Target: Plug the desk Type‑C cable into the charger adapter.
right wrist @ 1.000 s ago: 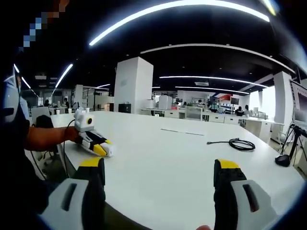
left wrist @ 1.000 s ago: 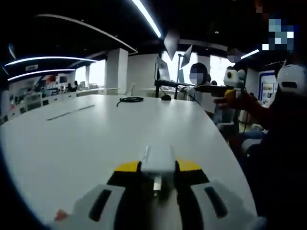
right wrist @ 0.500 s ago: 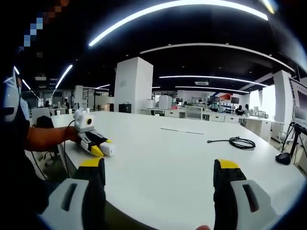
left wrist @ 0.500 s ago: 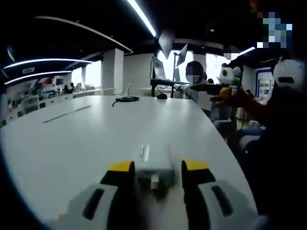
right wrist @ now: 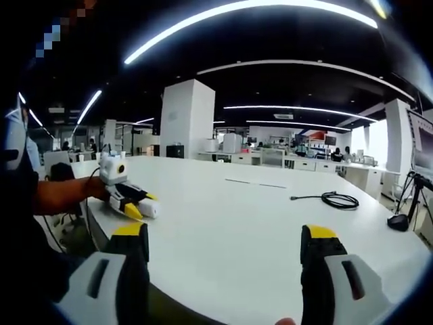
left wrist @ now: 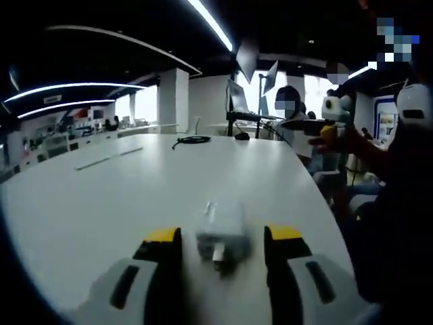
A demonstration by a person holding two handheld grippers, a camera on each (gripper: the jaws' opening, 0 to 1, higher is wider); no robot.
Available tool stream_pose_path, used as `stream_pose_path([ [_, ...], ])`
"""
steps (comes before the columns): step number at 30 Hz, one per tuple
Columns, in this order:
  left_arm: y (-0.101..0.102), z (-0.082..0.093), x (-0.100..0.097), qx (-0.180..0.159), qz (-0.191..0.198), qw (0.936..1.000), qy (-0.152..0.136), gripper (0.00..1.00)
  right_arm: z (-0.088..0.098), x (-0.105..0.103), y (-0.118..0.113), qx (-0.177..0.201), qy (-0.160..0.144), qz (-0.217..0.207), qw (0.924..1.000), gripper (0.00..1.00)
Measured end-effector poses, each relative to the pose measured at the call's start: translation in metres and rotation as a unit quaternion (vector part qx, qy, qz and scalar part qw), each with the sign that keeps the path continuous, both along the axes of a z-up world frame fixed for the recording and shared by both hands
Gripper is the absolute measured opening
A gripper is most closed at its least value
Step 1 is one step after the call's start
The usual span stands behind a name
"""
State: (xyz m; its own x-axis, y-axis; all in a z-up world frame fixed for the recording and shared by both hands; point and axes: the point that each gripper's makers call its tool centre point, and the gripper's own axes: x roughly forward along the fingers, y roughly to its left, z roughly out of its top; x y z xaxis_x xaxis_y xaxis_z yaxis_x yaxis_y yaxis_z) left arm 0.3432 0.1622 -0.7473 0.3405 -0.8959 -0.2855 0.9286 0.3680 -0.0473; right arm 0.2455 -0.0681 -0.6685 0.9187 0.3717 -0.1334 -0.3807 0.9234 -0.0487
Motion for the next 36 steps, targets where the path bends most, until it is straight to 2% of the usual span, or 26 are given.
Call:
stream_pose_path([
  [7,0.004,-0.005,-0.004,0.024,0.014,0.9996,-0.003,0.47,-0.002,0.007,-0.008,-0.010,0.004,-0.008,0.9999,0.92],
  [11,0.007,-0.003,0.000,0.024,0.027,0.9993,-0.002,0.47,-0.006,0.012,-0.016,-0.022,0.010,-0.014,0.9996,0.92],
  [20,0.008,-0.005,-0.004,0.031,0.032,0.9990,-0.009,0.47,-0.015,0.024,-0.034,-0.047,0.026,-0.023,0.9983,0.90],
  [27,0.012,0.006,0.000,0.010,0.063,0.9979,-0.014,0.48,-0.014,0.033,-0.042,-0.049,0.029,-0.021,0.9982,0.90],
  [30,0.018,0.010,0.003,0.019,0.084,0.9960,-0.024,0.48,-0.013,0.035,-0.043,-0.052,0.029,-0.019,0.9981,0.90],
  [31,0.021,0.015,0.003,0.016,0.094,0.9949,-0.034,0.49,-0.011,0.035,-0.043,-0.054,0.028,-0.018,0.9980,0.90],
  [34,0.032,0.023,0.002,0.012,0.113,0.9930,-0.033,0.50,-0.007,0.040,-0.050,-0.061,0.026,-0.020,0.9976,0.90],
  [36,0.035,0.029,-0.001,0.009,0.121,0.9921,-0.032,0.53,-0.008,0.040,-0.050,-0.065,0.024,-0.020,0.9974,0.90],
])
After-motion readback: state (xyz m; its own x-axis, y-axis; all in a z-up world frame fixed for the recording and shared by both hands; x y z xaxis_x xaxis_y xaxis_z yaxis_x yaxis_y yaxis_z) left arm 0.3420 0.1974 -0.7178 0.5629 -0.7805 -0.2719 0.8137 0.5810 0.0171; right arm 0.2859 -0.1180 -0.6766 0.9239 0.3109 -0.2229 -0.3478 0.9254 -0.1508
